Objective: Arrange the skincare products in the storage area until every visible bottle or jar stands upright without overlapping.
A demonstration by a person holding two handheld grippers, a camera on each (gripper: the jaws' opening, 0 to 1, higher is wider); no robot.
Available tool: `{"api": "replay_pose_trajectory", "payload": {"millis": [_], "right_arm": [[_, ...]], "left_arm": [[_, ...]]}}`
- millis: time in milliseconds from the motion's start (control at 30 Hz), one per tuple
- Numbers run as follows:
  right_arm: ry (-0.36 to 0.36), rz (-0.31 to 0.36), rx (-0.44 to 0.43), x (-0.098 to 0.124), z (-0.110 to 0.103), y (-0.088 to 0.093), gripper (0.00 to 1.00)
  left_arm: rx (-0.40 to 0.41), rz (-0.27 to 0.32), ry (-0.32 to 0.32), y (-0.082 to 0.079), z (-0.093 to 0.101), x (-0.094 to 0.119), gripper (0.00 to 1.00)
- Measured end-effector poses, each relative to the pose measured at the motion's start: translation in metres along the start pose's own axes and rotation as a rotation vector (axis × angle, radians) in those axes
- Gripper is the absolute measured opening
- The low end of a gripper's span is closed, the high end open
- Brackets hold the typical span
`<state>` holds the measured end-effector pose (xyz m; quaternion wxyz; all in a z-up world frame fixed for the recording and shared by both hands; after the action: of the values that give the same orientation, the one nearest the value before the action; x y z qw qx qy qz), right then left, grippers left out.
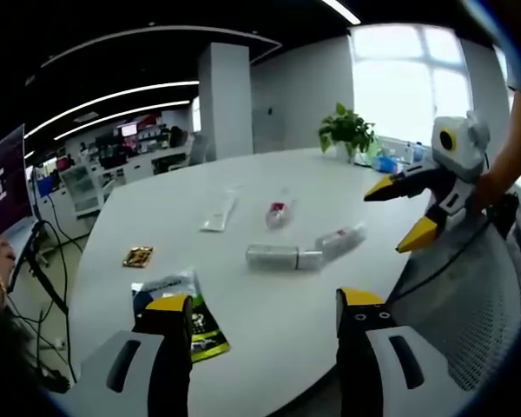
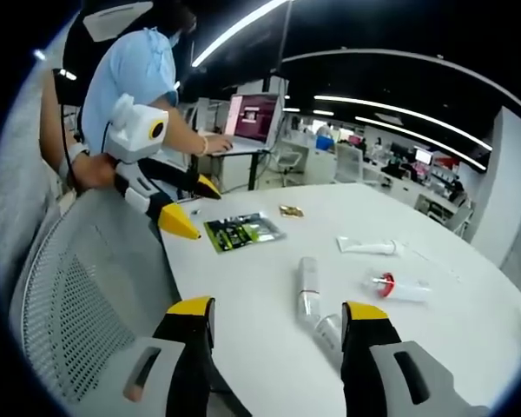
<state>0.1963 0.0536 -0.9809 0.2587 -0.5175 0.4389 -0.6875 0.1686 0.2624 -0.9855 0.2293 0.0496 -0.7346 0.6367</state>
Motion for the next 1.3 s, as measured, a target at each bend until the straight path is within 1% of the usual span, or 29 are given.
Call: {"api": "replay_pose_trajectory", "payload": {"millis": [100,200,333,500,567,633,700,800,867,967,1000,1033,1067,1100,1133,1167,1233,1300], "right_arm": [[0.010,-0.009,-0.006,0.000,0.002,0.002,0.58],[0.027,-0.030,0.007,0.000,0.004,0.004,0.58],[0.042,-0.042,0.003,0.001,0.005,0.007,0.58],[0.054,-0.046,0.012,0.001,0.006,0.007,0.58],[0.055,-0.029,0.016,0.002,0.006,0.004,0.57],[0.050,-0.035,0.009,0.002,0.007,0.006,0.57],[0.037,-0.046,0.005,0.001,0.006,0.010,0.57],[0.026,-0.048,0.007,0.001,0.004,0.010,0.57],[0.029,-0.041,0.011,0.002,0.004,0.009,0.57],[0.049,-0.036,0.002,0.003,0.007,0.008,0.57],[0.053,-0.028,-0.003,0.003,0.007,0.007,0.57],[0.054,-0.021,-0.004,0.004,0.007,0.006,0.57],[0.050,-0.019,-0.004,0.003,0.006,0.008,0.57],[0.040,-0.062,0.011,0.002,0.006,0.012,0.57],[0.041,-0.045,0.002,0.001,0.005,0.010,0.58],[0.035,-0.040,0.005,0.001,0.005,0.009,0.58],[0.026,-0.041,0.007,0.000,0.004,0.009,0.57],[0.023,-0.046,0.005,0.000,0.003,0.010,0.57]], "left_arm": [[0.013,0.010,0.004,-0.001,0.000,0.000,0.63],[0.006,0.019,0.026,-0.003,0.004,0.001,0.61],[0.018,0.017,0.024,-0.002,0.003,0.001,0.62],[0.022,0.008,0.036,-0.002,0.005,0.000,0.64],[0.030,0.021,0.030,-0.004,0.004,0.000,0.64],[0.039,0.025,0.023,-0.005,0.003,0.000,0.64],[0.043,0.013,0.014,-0.003,0.004,-0.001,0.64],[0.023,0.000,0.026,-0.001,0.007,-0.001,0.62],[0.023,-0.014,0.034,0.001,0.008,-0.002,0.62],[0.011,-0.010,0.047,0.001,0.009,-0.001,0.59],[0.009,-0.019,0.045,0.002,0.008,-0.001,0.59],[0.012,-0.023,0.044,0.003,0.007,-0.002,0.59],[0.032,-0.020,0.043,0.004,0.008,-0.002,0.59],[0.019,-0.032,0.051,0.004,0.010,-0.003,0.59],[0.001,-0.010,0.051,0.002,0.010,-0.002,0.57],[0.006,-0.014,0.052,0.002,0.010,-0.002,0.56],[0.019,-0.043,0.053,0.006,0.010,-0.003,0.57],[0.011,-0.045,0.056,0.006,0.010,-0.003,0.57]]}}
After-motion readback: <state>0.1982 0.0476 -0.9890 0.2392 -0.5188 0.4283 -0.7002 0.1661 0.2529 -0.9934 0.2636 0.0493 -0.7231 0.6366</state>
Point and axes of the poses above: the point that each gripper's makers call its tool centre point, and the gripper's own axes: x roughly backward along the fingers, z roughly to its right, y roughly out of its underside, the point moved 5 cm from there along x, roughly backward along the fingers, and after that the axes turned 9 degrees about -y, right-handed, at the moved point
